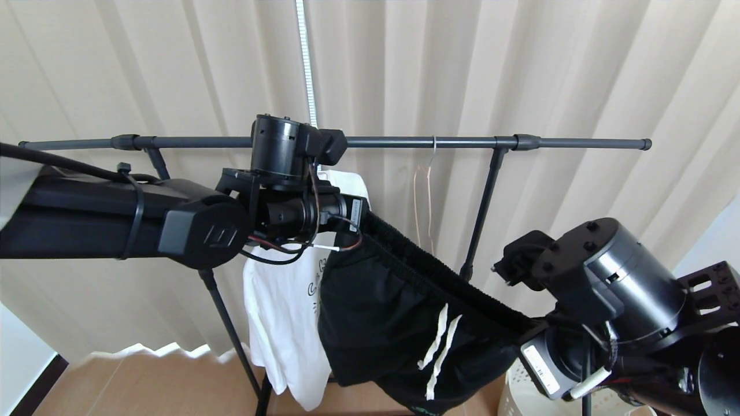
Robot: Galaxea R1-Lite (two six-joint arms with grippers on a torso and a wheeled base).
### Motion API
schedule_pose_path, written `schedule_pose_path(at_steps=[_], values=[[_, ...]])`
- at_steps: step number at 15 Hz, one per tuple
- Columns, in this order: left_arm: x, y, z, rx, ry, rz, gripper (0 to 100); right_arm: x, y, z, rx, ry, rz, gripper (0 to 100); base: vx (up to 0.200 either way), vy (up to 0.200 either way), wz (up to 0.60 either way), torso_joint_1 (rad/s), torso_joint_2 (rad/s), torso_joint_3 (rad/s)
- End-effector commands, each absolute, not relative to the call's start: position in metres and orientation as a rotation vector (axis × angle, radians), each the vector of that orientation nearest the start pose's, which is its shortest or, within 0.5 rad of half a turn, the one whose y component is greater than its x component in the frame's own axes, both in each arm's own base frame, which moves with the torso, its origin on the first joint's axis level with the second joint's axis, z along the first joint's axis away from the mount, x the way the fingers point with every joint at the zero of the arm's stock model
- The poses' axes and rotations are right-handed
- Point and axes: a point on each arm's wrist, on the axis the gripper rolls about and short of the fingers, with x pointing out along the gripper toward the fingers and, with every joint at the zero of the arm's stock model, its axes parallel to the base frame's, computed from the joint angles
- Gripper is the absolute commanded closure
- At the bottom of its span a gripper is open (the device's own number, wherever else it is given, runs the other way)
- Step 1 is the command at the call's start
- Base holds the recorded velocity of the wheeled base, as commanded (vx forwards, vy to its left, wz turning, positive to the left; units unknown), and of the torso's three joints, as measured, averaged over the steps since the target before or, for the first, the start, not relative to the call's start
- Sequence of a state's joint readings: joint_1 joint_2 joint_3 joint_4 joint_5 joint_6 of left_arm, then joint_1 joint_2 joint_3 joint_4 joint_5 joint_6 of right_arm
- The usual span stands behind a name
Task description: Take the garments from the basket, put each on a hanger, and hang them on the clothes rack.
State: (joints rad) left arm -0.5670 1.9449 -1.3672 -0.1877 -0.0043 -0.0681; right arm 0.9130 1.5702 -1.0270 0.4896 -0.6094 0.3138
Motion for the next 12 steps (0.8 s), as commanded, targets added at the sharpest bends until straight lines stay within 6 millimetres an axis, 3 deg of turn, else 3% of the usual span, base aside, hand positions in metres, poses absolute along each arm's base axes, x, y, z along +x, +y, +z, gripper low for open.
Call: schedule_pose_path(at_steps=[1, 4, 6, 10, 12], values=[[0.345, -0.221, 0.204, 0.036, 0.393, -0.581, 100, 0.145, 0.207, 0.183, -0.418, 0.786, 0.222, 100, 0.0, 0.0, 0.0, 0.0, 0.0, 0.0], [0.347, -0.227, 0.209, 0.023, 0.373, -0.623, 100, 0.138, 0.242, 0.179, -0.276, 0.854, 0.319, 100, 0.0, 0.0, 0.0, 0.0, 0.0, 0.0], [0.346, -0.227, 0.209, 0.022, 0.372, -0.635, 100, 0.14, 0.251, 0.182, -0.223, 0.852, 0.314, 100, 0.0, 0.0, 0.0, 0.0, 0.0, 0.0], [0.346, -0.224, 0.209, 0.02, 0.375, -0.627, 100, 0.14, 0.248, 0.182, -0.221, 0.859, 0.303, 100, 0.0, 0.0, 0.0, 0.0, 0.0, 0.0], [0.344, -0.215, 0.212, 0.022, 0.38, -0.609, 100, 0.149, 0.232, 0.185, -0.24, 0.869, 0.248, 100, 0.0, 0.0, 0.0, 0.0, 0.0, 0.0]])
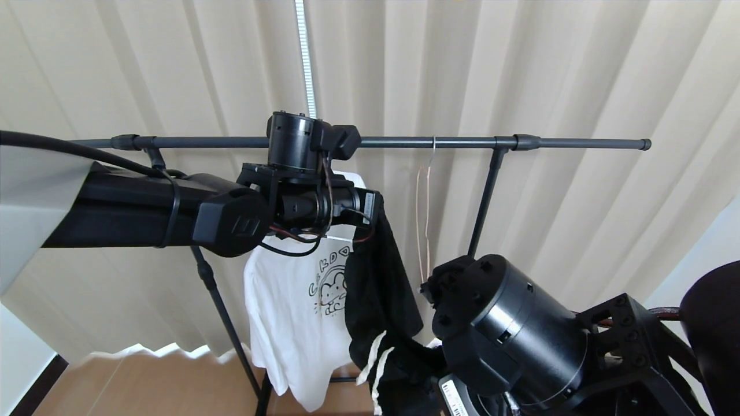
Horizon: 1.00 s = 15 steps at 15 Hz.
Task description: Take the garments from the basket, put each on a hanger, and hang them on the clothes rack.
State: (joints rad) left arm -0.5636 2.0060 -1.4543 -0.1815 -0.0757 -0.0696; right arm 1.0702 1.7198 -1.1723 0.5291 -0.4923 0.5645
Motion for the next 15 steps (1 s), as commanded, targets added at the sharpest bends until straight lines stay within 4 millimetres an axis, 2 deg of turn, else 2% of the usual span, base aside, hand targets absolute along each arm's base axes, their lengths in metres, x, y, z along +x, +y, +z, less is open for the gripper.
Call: schedule_pose_path(at_steps=[1, 5, 7, 9, 11, 15], values=[[0.339, -0.206, 0.215, 0.024, 0.384, -0.596, 100, 0.158, 0.219, 0.189, -0.245, 0.87, 0.201, 100, 0.0, 0.0, 0.0, 0.0, 0.0, 0.0], [0.307, -0.174, 0.21, 0.153, 0.468, -0.58, 100, 0.21, 0.182, 0.2, -0.164, 0.805, -0.017, 100, 0.0, 0.0, 0.0, 0.0, 0.0, 0.0], [0.285, -0.162, 0.205, 0.218, 0.507, -0.59, 100, 0.233, 0.173, 0.203, -0.106, 0.777, -0.08, 100, 0.0, 0.0, 0.0, 0.0, 0.0, 0.0], [0.262, -0.152, 0.194, 0.294, 0.55, -0.615, 100, 0.25, 0.182, 0.2, -0.076, 0.748, -0.084, 100, 0.0, 0.0, 0.0, 0.0, 0.0, 0.0], [0.235, -0.154, 0.177, 0.341, 0.605, -0.672, 100, 0.266, 0.196, 0.197, -0.037, 0.7, -0.069, 100, 0.0, 0.0, 0.0, 0.0, 0.0, 0.0], [0.193, -0.175, 0.149, 0.389, 0.705, -0.808, 100, 0.292, 0.217, 0.21, 0.042, 0.617, -0.048, 100, 0.0, 0.0, 0.0, 0.0, 0.0, 0.0]])
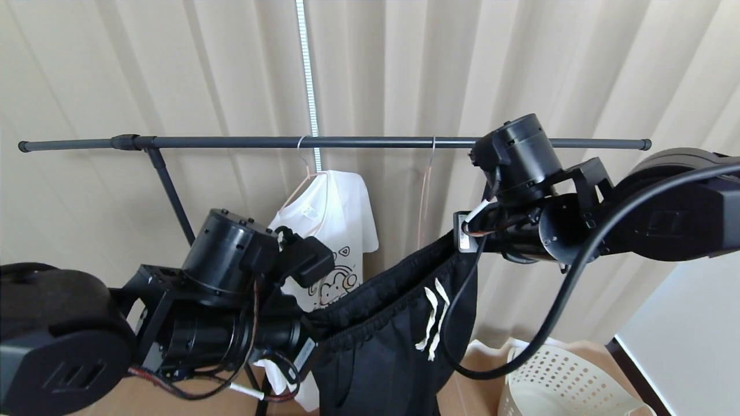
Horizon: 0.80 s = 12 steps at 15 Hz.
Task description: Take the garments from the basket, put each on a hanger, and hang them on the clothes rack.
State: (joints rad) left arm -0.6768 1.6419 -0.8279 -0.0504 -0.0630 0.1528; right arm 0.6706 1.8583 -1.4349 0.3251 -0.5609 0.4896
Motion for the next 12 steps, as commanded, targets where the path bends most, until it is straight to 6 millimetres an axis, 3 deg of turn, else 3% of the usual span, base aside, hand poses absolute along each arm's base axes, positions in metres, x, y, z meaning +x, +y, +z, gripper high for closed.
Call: schedule_pose_path(at_steps=[1, 5, 8, 12], values=[[0.185, -0.184, 0.148, 0.364, 0.724, -0.836, 100, 0.297, 0.22, 0.211, 0.059, 0.61, -0.049, 100, 0.0, 0.0, 0.0, 0.0, 0.0, 0.0], [0.164, -0.223, 0.145, 0.235, 0.798, -0.903, 100, 0.309, 0.238, 0.215, 0.15, 0.577, -0.044, 100, 0.0, 0.0, 0.0, 0.0, 0.0, 0.0], [0.16, -0.253, 0.15, 0.118, 0.833, -0.914, 100, 0.308, 0.245, 0.217, 0.183, 0.572, -0.029, 100, 0.0, 0.0, 0.0, 0.0, 0.0, 0.0], [0.163, -0.267, 0.148, 0.058, 0.829, -0.906, 100, 0.308, 0.245, 0.216, 0.192, 0.572, -0.032, 100, 0.0, 0.0, 0.0, 0.0, 0.0, 0.0]])
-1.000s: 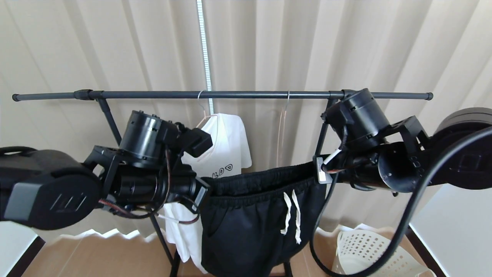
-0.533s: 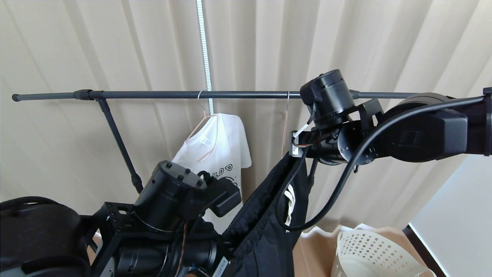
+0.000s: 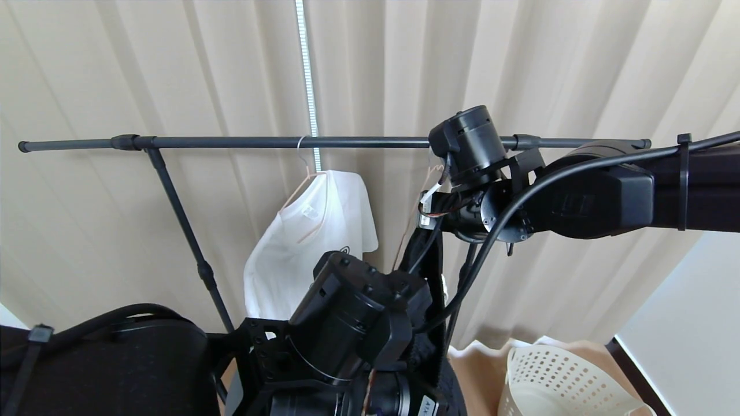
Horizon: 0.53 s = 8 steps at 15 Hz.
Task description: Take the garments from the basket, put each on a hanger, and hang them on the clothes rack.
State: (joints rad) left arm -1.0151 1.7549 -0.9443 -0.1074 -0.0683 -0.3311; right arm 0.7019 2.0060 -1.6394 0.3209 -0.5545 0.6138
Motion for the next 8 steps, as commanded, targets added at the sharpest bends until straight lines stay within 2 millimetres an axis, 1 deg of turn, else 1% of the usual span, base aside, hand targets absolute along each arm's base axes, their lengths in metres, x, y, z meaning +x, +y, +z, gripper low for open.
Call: schedule_pose_path(at_steps=[1, 2, 3, 4, 6, 7, 8], values=[[0.165, -0.263, 0.145, 0.061, 0.836, -0.881, 100, 0.306, 0.244, 0.217, 0.195, 0.573, -0.034, 100, 0.0, 0.0, 0.0, 0.0, 0.0, 0.0], [0.167, -0.258, 0.144, 0.064, 0.834, -0.854, 100, 0.306, 0.24, 0.219, 0.2, 0.57, -0.042, 100, 0.0, 0.0, 0.0, 0.0, 0.0, 0.0], [0.17, -0.252, 0.142, 0.069, 0.829, -0.812, 100, 0.303, 0.233, 0.226, 0.21, 0.562, -0.046, 100, 0.0, 0.0, 0.0, 0.0, 0.0, 0.0], [0.174, -0.241, 0.143, 0.072, 0.818, -0.771, 100, 0.297, 0.221, 0.233, 0.219, 0.554, -0.058, 100, 0.0, 0.0, 0.0, 0.0, 0.0, 0.0], [0.181, -0.224, 0.145, 0.085, 0.8, -0.731, 100, 0.288, 0.207, 0.241, 0.223, 0.546, -0.071, 100, 0.0, 0.0, 0.0, 0.0, 0.0, 0.0], [0.192, -0.21, 0.147, 0.098, 0.77, -0.659, 100, 0.276, 0.194, 0.248, 0.217, 0.539, -0.077, 100, 0.0, 0.0, 0.0, 0.0, 0.0, 0.0], [0.201, -0.204, 0.148, 0.101, 0.755, -0.613, 100, 0.268, 0.186, 0.251, 0.209, 0.536, -0.079, 100, 0.0, 0.0, 0.0, 0.0, 0.0, 0.0]])
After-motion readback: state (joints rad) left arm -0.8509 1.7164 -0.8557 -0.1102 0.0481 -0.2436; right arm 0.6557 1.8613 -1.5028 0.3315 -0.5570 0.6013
